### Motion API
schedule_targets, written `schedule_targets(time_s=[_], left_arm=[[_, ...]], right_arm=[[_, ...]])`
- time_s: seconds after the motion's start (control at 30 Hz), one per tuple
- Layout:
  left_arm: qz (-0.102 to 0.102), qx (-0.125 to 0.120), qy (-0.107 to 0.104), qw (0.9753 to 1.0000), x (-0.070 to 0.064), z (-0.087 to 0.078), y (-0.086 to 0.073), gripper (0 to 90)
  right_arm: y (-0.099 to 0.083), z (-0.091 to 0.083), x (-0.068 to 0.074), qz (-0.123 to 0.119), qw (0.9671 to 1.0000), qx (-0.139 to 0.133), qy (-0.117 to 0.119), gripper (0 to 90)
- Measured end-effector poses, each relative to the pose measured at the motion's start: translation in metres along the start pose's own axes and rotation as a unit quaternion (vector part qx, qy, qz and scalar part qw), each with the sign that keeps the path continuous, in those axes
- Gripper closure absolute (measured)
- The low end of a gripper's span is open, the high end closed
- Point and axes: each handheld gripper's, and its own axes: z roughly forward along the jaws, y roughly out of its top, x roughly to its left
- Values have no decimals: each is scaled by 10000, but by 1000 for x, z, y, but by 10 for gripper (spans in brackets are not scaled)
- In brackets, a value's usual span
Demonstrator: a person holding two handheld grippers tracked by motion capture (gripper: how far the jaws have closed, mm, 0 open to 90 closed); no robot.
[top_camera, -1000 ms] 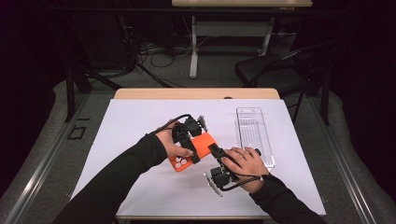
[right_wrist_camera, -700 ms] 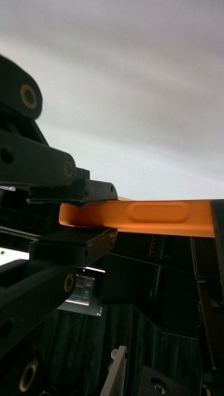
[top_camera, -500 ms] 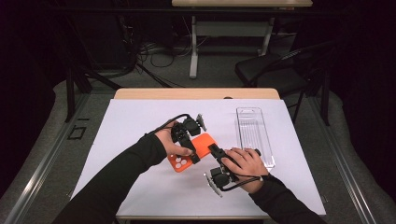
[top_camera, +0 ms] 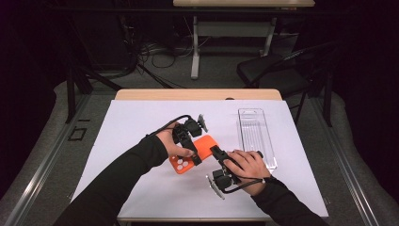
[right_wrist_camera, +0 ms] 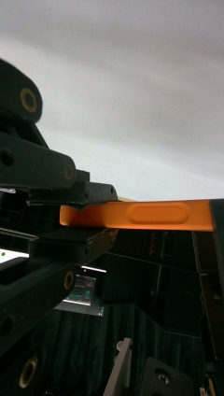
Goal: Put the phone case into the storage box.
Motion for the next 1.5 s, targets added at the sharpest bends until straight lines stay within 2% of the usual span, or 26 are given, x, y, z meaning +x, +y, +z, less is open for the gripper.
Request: schedule_targets(time_s=[1.03,1.5], left_arm=[[-182,-84,-258,9995,4,0,-2,147],[-256,-125,-349,9990,7,1,-4,150]], right_arm=[[1,-1,3,-61,9997,32,-245,798],[1,0,4,-59,9997,42,-224,801]])
